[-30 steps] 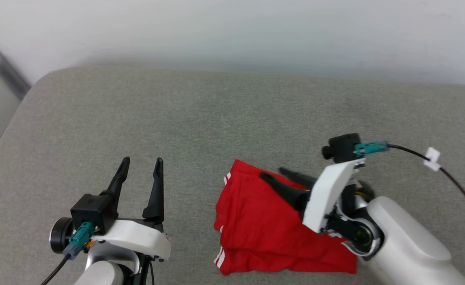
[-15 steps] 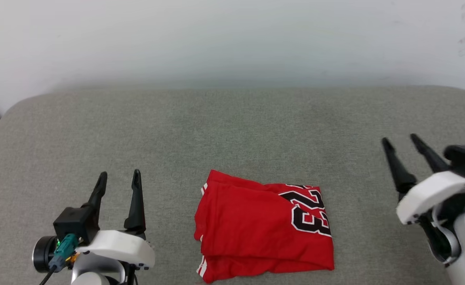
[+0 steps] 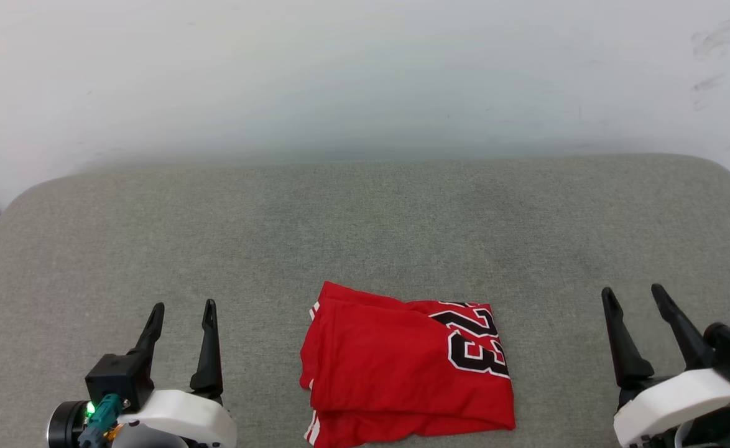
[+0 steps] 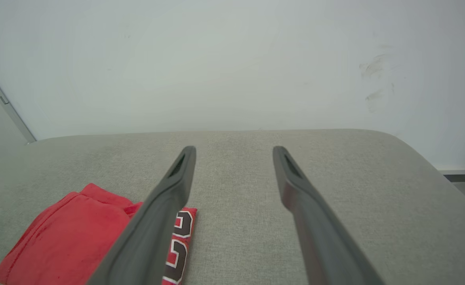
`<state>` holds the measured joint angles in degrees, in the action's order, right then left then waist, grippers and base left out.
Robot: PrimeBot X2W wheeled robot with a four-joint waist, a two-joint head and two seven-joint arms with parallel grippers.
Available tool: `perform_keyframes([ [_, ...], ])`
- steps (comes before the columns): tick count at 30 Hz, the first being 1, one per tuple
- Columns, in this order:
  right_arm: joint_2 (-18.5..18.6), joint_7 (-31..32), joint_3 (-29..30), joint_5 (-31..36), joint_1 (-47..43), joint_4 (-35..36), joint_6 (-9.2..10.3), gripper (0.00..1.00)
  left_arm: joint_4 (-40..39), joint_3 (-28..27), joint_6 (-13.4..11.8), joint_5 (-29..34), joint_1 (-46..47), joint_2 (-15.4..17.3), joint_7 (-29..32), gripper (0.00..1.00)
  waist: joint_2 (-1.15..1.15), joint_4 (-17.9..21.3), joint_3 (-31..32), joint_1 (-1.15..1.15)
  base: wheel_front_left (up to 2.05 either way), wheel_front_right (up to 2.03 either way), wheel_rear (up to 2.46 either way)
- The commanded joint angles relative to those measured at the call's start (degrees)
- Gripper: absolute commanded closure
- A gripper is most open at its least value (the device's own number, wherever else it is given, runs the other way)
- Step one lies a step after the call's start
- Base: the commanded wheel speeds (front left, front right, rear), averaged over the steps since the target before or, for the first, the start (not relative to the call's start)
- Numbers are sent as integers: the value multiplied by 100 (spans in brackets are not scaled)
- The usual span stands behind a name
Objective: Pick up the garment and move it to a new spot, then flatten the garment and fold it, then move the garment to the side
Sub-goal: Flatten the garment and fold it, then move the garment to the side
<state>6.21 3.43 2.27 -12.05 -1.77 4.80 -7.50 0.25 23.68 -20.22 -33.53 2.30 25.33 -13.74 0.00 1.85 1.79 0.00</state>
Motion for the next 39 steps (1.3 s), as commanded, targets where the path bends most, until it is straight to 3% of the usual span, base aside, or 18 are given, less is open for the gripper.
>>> perform_keyframes([
  [1,-64,78,15,40,-142,146,2,0,15,17,-14,38,-68,10,-12,0,0,9,5,0,0,0,0],
  [11,-251,389,-21,173,-374,732,2,0,52,47,-43,52,24,19,-10,0,0,77,-52,0,0,0,0],
  [18,-300,536,35,182,-362,851,2,0,55,32,-57,52,72,34,-22,0,0,94,-89,0,0,0,0],
  [21,-314,870,200,-54,-311,701,2,0,19,-31,-102,60,106,14,-48,0,0,97,-138,0,0,0,0],
  [31,508,2798,1108,-1669,293,-953,1,0,-22,-91,-3,179,380,-254,-119,0,0,-339,-406,0,0,0,0],
  [34,521,3306,1128,-2288,498,-1482,1,0,-6,-79,51,242,477,-359,-136,0,0,-535,-514,0,0,0,0],
  [39,242,3833,987,-3309,903,-2110,1,0,-4,-75,145,343,637,-515,-148,0,0,-830,-741,0,0,0,0],
])
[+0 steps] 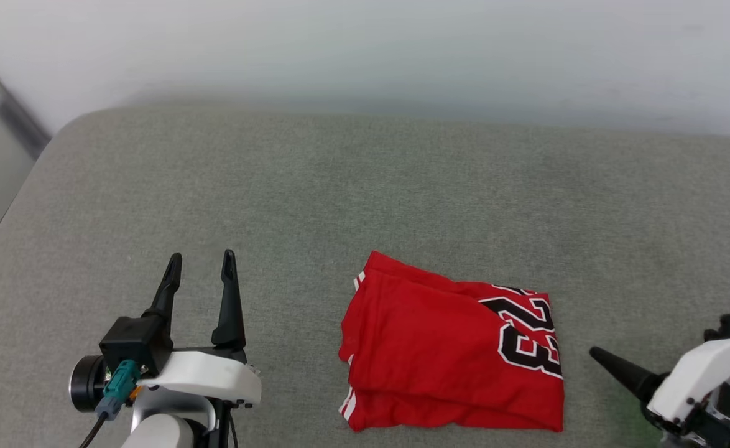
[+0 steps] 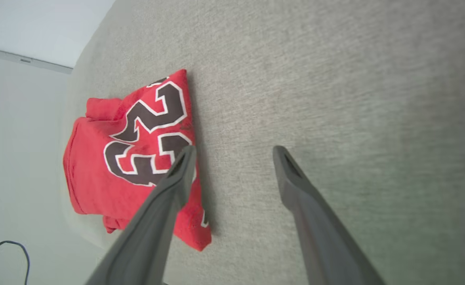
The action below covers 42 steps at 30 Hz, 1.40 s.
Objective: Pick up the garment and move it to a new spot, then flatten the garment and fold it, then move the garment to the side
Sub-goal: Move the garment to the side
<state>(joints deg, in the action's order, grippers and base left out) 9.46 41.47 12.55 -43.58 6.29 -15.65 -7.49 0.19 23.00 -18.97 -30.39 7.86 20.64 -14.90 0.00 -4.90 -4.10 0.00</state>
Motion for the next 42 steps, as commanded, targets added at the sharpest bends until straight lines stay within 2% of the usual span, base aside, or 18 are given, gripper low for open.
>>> perform_keyframes([
  [1,-109,62,-134,-293,197,-138,-1,0,3,-8,40,58,116,-67,-33,0,0,-204,-202,0,0,0,0],
  [6,-302,132,-583,-1159,501,-622,0,0,62,-28,132,144,222,-117,-37,0,0,-420,-407,0,0,0,0],
  [10,-297,131,-924,-1526,606,-1011,3,0,81,-68,188,195,268,-158,-38,0,0,-515,-475,0,0,0,0],
  [12,-283,64,-1067,-1687,639,-1105,3,100,98,-91,215,207,276,-171,-39,0,0,-536,-485,0,0,0,0],
  [18,95,-307,-1686,-1574,787,-915,1,100,129,-179,229,255,171,-188,-38,0,0,-402,-321,0,0,0,0],
  [21,372,-646,-2102,-1147,810,-818,1,100,117,-191,236,278,87,-174,-33,0,0,-221,-169,0,0,0,0],
  [24,685,-976,-2498,-434,903,-856,1,100,77,-231,216,289,2,-135,-32,0,0,79,-22,0,0,0,0],
  [27,879,-1158,-2743,255,1002,-1021,2,100,37,-238,207,291,-80,-104,-27,0,0,468,72,0,0,0,0],
  [28,879,-1158,-2743,255,1002,-1021,2,100,37,-238,207,291,-80,-104,-27,0,0,468,72,0,0,0,0],
  [32,1023,-1269,-2866,943,1189,-1273,3,100,-13,-227,234,283,-132,-54,-7,0,0,1062,127,0,0,0,0],
  [35,984,-1346,-2974,1251,1424,-1466,2,100,-77,-245,242,313,-80,12,-8,0,0,1564,51,0,0,0,0],
  [42,859,-1802,-3195,1553,2180,-2023,2,100,-320,-256,184,420,151,150,104,0,0,2572,-475,0,0,0,0],
])
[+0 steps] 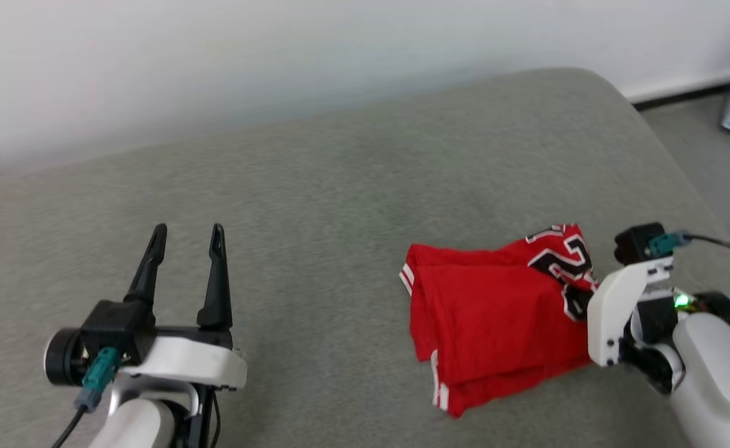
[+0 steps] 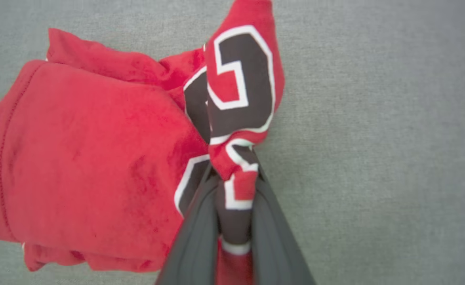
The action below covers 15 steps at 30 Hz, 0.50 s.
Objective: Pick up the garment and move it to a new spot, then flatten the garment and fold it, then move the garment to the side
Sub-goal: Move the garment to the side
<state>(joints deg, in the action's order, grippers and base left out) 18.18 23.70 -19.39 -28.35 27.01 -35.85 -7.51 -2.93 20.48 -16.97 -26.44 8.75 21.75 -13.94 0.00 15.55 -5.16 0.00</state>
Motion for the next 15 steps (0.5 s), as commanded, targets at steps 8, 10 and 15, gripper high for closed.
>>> perform_keyframes([
  [8,281,-924,10,402,1268,-877,5,100,-317,173,184,333,799,334,381,0,0,924,-1395,0,0,0,0],
  [10,395,-1176,86,511,1554,-1136,5,100,-410,222,219,431,1006,380,470,0,0,915,-1627,0,0,0,0],
  [15,669,-1722,501,821,2253,-1926,5,100,-630,306,290,588,1438,453,680,0,0,858,-2128,0,0,0,0],
])
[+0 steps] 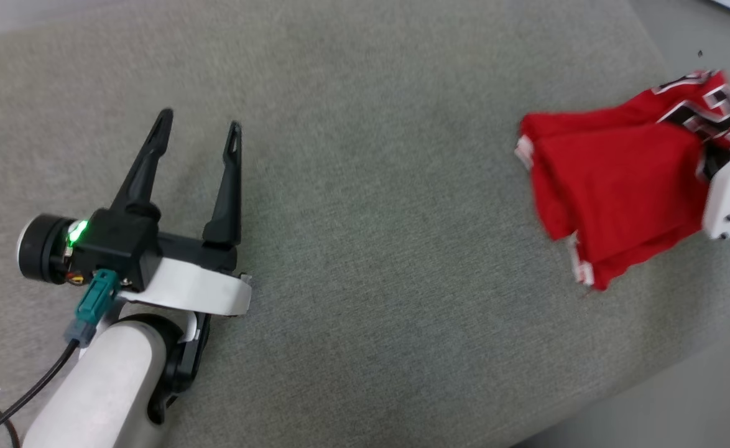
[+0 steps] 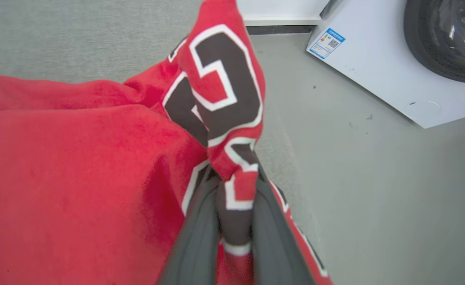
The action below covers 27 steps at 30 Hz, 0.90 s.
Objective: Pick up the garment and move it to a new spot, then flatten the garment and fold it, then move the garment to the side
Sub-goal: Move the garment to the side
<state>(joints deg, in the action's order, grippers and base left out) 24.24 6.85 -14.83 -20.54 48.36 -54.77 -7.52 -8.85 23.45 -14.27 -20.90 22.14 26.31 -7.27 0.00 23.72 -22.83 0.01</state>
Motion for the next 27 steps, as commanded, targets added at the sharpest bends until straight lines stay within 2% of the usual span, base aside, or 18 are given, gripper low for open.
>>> perform_keyframes([
  [1,93,-158,161,86,225,-202,6,100,-70,29,29,62,154,8,38,0,0,15,-428,-1,0,0,0],
  [4,218,-563,465,287,546,-600,6,100,-165,77,89,119,361,64,147,0,0,-74,-665,-1,0,0,0],
  [8,107,-1101,816,429,813,-1023,5,100,-282,117,111,220,528,146,298,0,0,-141,-900,-1,0,0,0],
  [9,50,-1200,897,462,840,-1154,5,67,-308,122,104,231,551,156,332,0,0,-150,-933,-1,0,0,0],
  [10,9,-1314,967,521,871,-1264,5,15,-330,126,93,254,561,171,355,0,0,-157,-958,-1,0,0,0],
  [11,-20,-1449,1044,576,909,-1367,5,0,-346,128,84,263,574,181,383,0,0,-161,-973,-1,0,0,0],
  [17,-79,-1842,1582,807,757,-1790,5,0,-299,159,48,214,463,138,355,0,0,-149,-830,-1,0,0,0],
  [22,-54,-2042,1913,940,456,-1861,6,0,-114,149,-17,71,229,21,141,0,0,-125,-408,-1,0,0,0],
  [27,-433,-2191,1904,1098,-151,-1490,6,0,185,-11,-206,-220,-366,-144,-258,0,0,-135,341,-1,0,0,0],
])
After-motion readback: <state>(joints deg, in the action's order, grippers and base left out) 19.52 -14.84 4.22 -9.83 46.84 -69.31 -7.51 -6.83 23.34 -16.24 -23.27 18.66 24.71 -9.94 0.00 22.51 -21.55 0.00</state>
